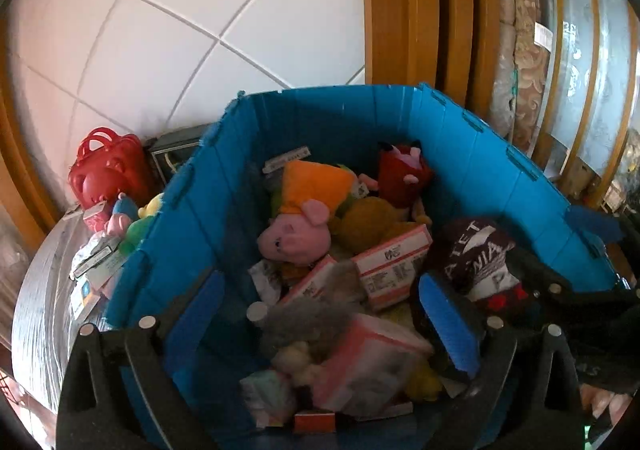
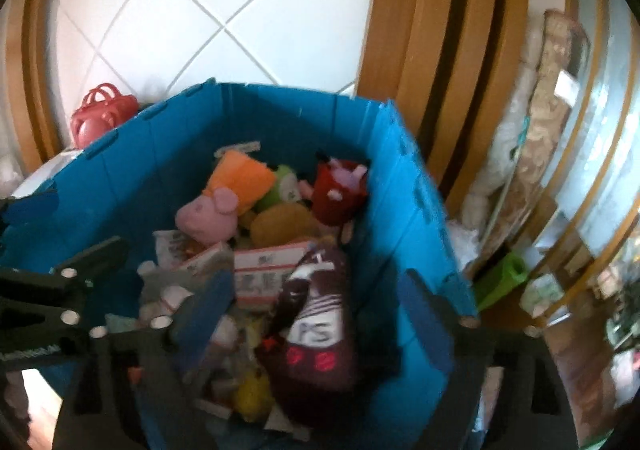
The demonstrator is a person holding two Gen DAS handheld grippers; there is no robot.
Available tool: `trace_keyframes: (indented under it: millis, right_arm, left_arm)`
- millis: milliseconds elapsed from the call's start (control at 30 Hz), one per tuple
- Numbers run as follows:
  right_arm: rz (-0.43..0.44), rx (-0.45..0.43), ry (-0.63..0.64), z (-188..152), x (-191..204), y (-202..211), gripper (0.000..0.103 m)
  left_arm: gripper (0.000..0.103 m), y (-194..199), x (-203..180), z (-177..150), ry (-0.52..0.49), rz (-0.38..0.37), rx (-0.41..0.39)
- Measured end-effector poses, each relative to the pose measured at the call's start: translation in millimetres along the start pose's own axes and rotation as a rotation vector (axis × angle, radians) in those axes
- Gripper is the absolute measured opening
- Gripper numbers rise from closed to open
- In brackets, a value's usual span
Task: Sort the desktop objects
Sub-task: 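Carry tissue pack and maroon hat into the blue crate and release both, then return both tools from the crate to the pile on the table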
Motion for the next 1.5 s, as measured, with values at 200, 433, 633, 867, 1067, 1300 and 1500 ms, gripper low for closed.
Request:
trace_keyframes:
  millis: [200,433,633,867,1067,1300,1500]
  right_arm:
    - [-0.018,-0.013,0.006,3.7,3.1,10.4,0.103]
    - [-0.023,-0.012,-0.007,2.5,6.9,17.6,0.103]
    - [-0.026,-0.04,-0.009,8.1,15.9,32.8,0.103]
    - [0.014,-0.126,-0.029,29.4,52.3,52.5,0.103]
    - [0.125,-0.213,-0.038,55.4,111.7,60.5,0.103]
    - [0.27,-0.28,0.012,91.4,205.8,58.7,0.103]
    - [0.352,-0.286,0.053,123.3,290.6,42.9,0.103]
  left_arm:
    - [0.1,11.2,10.8,0.4,0.021,-0.006,-0.027]
    - [0.1,23.3,19.4,-3.0,0.02,0.008,-0.051]
    - [0.1,39.5,32.9,-3.3,0.031,0.014,-0.084]
    - [0.1,67.3,78.8,-4.4,0.071,0.082,-0.169]
    - [0.1,81.5,150.4,-10.6,0.126,0.181,-0.22]
    - [0.1,71.0,259.0,-24.9,0.216,0.335,-0.201]
    - [0.1,43.2,352.7,-37.5,0.284,0.419,-0.111]
Point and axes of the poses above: each gripper's, at about its wrist camera, not at the fingertips, and y roughly against the way its jaws point, x to its left, z to its top, the point moved 4 cm from there along -y, roughly the way its jaws point, and after that the axes turned 10 degrees about y, right-handed, at the moved point
